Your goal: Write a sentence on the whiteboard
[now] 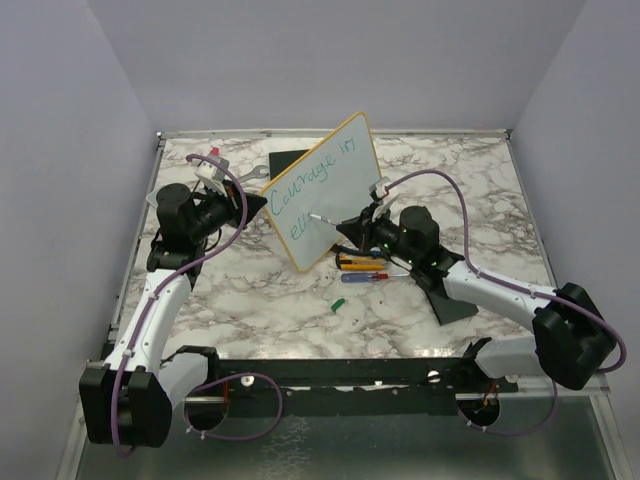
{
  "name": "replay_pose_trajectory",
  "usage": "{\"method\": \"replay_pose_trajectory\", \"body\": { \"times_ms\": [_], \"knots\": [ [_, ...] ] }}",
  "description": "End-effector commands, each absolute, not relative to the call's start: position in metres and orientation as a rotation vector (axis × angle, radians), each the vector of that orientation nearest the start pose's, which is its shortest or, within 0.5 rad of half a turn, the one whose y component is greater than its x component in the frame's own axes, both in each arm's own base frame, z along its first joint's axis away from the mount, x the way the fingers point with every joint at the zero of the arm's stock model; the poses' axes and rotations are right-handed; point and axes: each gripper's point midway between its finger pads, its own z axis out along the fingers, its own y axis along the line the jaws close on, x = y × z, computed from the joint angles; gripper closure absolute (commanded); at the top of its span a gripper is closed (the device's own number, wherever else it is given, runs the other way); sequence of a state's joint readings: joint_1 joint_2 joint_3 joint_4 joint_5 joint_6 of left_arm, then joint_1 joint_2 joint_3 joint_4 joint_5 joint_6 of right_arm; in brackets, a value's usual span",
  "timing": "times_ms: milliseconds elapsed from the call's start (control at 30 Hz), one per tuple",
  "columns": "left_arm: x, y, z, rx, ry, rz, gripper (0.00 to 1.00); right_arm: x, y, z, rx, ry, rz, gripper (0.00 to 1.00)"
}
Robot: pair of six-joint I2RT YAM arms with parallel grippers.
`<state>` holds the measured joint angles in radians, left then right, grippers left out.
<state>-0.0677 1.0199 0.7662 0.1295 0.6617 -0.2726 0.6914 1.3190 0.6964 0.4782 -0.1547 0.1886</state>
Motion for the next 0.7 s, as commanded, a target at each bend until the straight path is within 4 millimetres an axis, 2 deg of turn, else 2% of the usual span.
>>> {"method": "replay_pose_trajectory", "body": {
  "times_ms": [0,400,667],
  "knots": [
    [0.322,-0.141,0.275,0.357,1.674,-0.807,1.00,0.304,0.306,0.207,-0.592,1.652,0.815,1.00],
    [0.322,-0.141,0.275,0.356,1.675,-0.807,1.00,0.299,0.297,0.173,-0.563,1.752,0.801,0.99],
    [0.322,-0.141,0.275,0.357,1.676,-0.807,1.00,0.305,0.292,0.167,-0.535,1.776,0.754,0.99]
  ]
}}
